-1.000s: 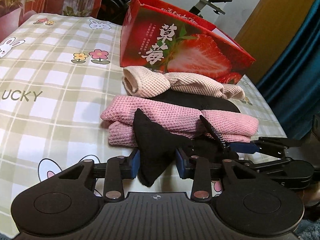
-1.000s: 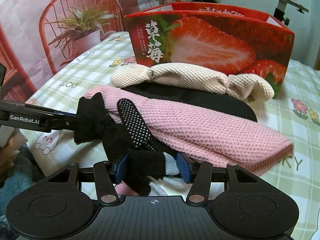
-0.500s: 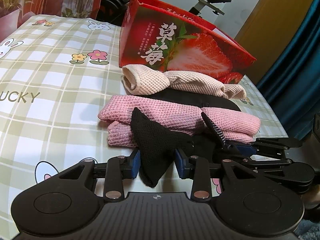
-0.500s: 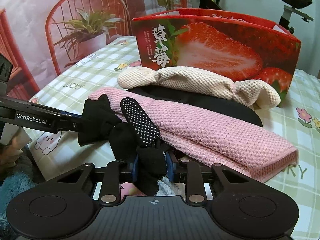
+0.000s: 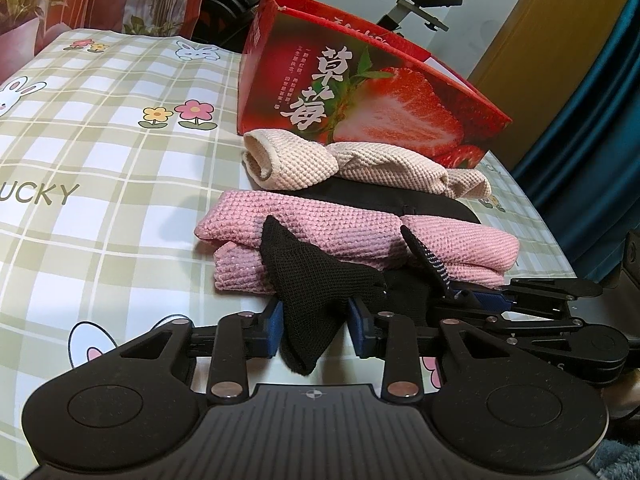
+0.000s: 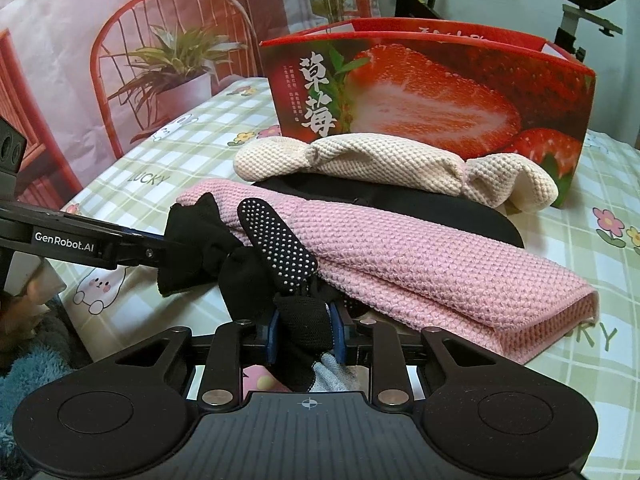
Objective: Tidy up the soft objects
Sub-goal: 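Lift the black glove off the pink towel with both grippers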
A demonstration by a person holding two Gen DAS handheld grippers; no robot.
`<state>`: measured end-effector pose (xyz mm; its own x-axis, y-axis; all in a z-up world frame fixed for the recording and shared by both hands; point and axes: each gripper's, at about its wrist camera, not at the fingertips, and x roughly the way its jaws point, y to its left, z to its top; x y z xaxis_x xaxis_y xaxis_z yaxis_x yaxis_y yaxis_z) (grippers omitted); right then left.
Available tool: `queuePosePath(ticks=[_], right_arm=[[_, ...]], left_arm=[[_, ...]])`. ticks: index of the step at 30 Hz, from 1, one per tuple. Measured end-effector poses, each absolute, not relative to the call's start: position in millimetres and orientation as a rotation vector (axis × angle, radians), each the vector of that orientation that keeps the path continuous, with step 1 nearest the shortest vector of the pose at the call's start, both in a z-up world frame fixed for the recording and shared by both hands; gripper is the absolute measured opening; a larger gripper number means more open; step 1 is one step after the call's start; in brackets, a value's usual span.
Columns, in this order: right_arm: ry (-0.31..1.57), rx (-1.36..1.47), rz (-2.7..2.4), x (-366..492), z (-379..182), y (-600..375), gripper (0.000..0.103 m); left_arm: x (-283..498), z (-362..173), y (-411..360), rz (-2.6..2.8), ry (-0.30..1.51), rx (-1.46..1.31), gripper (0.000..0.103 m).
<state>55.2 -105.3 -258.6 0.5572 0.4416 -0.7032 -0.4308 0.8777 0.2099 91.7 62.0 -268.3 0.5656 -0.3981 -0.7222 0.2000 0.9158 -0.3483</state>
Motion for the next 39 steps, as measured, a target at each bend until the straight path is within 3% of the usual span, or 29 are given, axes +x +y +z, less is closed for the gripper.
queuePosePath(ticks=[2, 8, 24, 39], right_arm=[[0.83, 0.017, 0.516, 55, -258, -106, 0.022], [0.782, 0.033, 0.521, 49, -248, -109, 0.018], [0.55, 0.085, 0.45, 35, -201, -136, 0.018], [0.61, 0.12, 0.384, 39, -230, -144, 0.018]], left_arm=[[91, -268, 59, -0.366, 0.902, -0.227, 0.023], [86, -253, 59, -0.384, 0.846, -0.208, 0.015], [85, -200, 39, -0.454, 0.682, -0.146, 0.015], [89, -233, 30, -0.463, 0.767, -0.151, 0.015]])
